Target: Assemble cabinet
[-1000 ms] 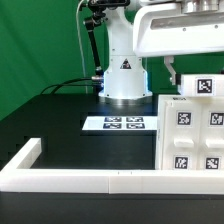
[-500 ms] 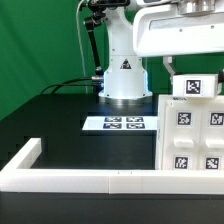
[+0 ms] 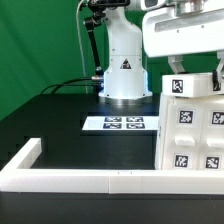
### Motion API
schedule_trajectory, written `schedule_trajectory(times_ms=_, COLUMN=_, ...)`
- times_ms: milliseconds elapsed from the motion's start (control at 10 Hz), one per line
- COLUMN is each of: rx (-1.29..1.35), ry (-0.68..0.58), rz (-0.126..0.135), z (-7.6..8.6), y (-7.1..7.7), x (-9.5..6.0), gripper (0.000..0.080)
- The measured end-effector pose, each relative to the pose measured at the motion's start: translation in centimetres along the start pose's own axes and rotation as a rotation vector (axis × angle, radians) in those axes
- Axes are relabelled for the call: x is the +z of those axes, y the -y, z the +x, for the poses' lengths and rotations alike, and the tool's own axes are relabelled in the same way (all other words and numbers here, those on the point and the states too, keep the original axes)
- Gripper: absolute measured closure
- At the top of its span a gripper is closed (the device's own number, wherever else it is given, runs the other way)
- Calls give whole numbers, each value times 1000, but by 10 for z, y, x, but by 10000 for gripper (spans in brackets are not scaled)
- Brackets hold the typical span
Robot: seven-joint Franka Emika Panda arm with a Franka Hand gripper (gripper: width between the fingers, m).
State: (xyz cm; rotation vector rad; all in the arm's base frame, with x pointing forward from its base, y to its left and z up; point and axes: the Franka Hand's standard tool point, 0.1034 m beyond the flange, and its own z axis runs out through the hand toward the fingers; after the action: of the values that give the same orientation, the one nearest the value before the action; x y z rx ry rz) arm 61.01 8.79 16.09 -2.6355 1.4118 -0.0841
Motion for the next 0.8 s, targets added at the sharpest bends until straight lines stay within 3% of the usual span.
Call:
schedule_trajectory(times_ms=300, rx=262, ry=7, rz=18, z=0, y=0, x=0, gripper=239)
schedule_trajectory(times_ms=800, rx=717, ry=48, rz=22, z=4, y=-5, x=1, gripper=239)
